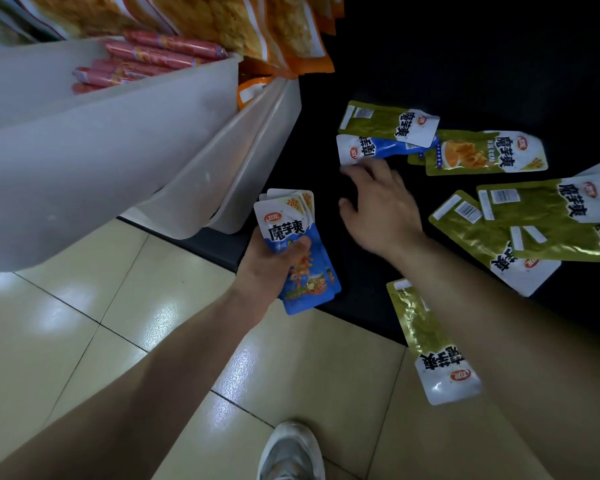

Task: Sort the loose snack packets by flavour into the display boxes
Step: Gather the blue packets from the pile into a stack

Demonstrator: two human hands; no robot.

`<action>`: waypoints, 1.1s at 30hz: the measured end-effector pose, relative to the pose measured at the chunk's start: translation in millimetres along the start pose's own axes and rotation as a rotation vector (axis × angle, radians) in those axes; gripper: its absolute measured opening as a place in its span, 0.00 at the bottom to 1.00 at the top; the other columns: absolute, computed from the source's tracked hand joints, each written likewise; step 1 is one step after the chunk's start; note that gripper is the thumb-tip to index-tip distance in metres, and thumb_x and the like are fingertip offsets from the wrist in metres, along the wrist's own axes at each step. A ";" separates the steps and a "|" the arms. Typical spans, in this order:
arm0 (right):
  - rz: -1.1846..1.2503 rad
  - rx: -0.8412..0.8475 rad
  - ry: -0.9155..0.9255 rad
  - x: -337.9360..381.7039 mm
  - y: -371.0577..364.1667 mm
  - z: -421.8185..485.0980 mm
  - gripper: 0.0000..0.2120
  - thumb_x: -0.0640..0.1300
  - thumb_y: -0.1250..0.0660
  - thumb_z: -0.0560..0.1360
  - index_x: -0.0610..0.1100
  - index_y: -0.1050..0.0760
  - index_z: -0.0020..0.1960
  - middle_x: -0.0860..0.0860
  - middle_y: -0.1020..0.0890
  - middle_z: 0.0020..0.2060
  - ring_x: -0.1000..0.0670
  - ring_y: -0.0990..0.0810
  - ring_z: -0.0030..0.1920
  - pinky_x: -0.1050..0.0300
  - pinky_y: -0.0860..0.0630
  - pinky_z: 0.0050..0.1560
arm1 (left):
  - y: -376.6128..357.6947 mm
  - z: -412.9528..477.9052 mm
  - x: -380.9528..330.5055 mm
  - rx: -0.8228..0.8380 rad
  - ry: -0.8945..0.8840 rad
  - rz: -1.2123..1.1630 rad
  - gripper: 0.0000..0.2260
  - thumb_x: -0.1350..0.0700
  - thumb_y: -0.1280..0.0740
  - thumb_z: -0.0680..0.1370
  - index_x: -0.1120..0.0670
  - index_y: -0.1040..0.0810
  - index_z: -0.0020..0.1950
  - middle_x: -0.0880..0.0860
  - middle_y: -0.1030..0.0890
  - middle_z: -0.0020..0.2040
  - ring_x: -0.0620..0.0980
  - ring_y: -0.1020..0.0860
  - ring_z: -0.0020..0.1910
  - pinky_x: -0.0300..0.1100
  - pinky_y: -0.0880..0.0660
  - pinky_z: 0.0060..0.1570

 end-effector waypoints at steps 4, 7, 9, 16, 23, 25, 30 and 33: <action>-0.306 0.193 0.108 -13.5 -6.6 32.2 0.36 0.60 0.43 0.81 0.48 0.55 0.82 0.51 0.50 0.81 0.47 0.52 0.80 0.41 0.49 0.78 | 2.5 3.4 -2.7 -0.033 -0.008 0.029 0.13 0.59 0.28 0.77 0.54 0.23 0.61 0.55 0.14 0.52 0.53 0.14 0.47 0.56 0.18 0.52; -0.351 0.154 0.186 -9.7 -7.5 9.4 0.33 0.58 0.41 0.80 0.46 0.46 0.80 0.48 0.37 0.76 0.42 0.40 0.74 0.43 0.39 0.72 | 7.0 5.4 -0.2 -0.038 -0.006 0.031 0.13 0.59 0.28 0.77 0.54 0.22 0.61 0.54 0.14 0.51 0.54 0.14 0.48 0.56 0.18 0.52; -0.304 0.084 0.278 -5.0 -8.4 -15.3 0.27 0.52 0.38 0.79 0.45 0.36 0.76 0.45 0.28 0.68 0.39 0.31 0.67 0.43 0.32 0.64 | 10.6 6.0 2.3 -0.039 0.000 0.029 0.13 0.59 0.28 0.77 0.54 0.22 0.62 0.55 0.14 0.52 0.54 0.14 0.48 0.57 0.18 0.52; -0.344 0.060 -0.027 -23.6 -6.6 -28.3 0.36 0.63 0.34 0.75 0.45 0.38 0.76 0.43 0.35 0.71 0.38 0.35 0.68 0.42 0.31 0.65 | 12.2 1.2 1.5 -0.039 -0.016 0.030 0.14 0.59 0.28 0.77 0.54 0.23 0.62 0.55 0.14 0.52 0.55 0.15 0.49 0.56 0.18 0.51; -0.034 0.247 0.105 -16.3 -13.7 -35.2 0.42 0.50 0.25 0.71 0.53 0.42 0.78 0.51 0.38 0.71 0.46 0.38 0.70 0.50 0.36 0.70 | 15.4 2.3 3.5 -0.061 -0.009 0.032 0.14 0.58 0.27 0.76 0.52 0.22 0.61 0.53 0.14 0.52 0.53 0.14 0.48 0.58 0.18 0.52; -0.066 0.142 0.014 -17.9 -11.8 -36.4 0.41 0.58 0.26 0.70 0.49 0.41 0.77 0.47 0.35 0.69 0.43 0.36 0.69 0.48 0.34 0.68 | 16.2 2.8 1.8 -0.071 -0.008 0.028 0.14 0.58 0.27 0.76 0.53 0.22 0.61 0.53 0.14 0.52 0.53 0.14 0.48 0.56 0.18 0.52; 0.023 0.120 -0.074 -7.9 -20.8 -34.1 0.32 0.55 0.23 0.70 0.45 0.31 0.68 0.45 0.24 0.60 0.42 0.25 0.60 0.48 0.26 0.57 | 17.8 3.9 1.0 -0.078 -0.015 0.029 0.13 0.59 0.27 0.77 0.54 0.22 0.61 0.54 0.14 0.52 0.53 0.14 0.48 0.54 0.18 0.51; 0.211 -0.061 0.013 0.5 1.4 -36.4 0.15 0.42 0.28 0.75 0.46 0.25 0.60 0.48 0.24 0.53 0.45 0.21 0.49 0.51 0.23 0.47 | 20.2 3.7 3.5 -0.079 -0.017 0.013 0.10 0.60 0.28 0.77 0.50 0.21 0.57 0.52 0.14 0.49 0.53 0.14 0.46 0.52 0.18 0.48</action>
Point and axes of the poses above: each hand's wrist, its own z-axis towards the middle knuckle, its own y-axis out of the back of the hand, x = y × z, the point moved 7 cm from there along z, towards the middle knuckle
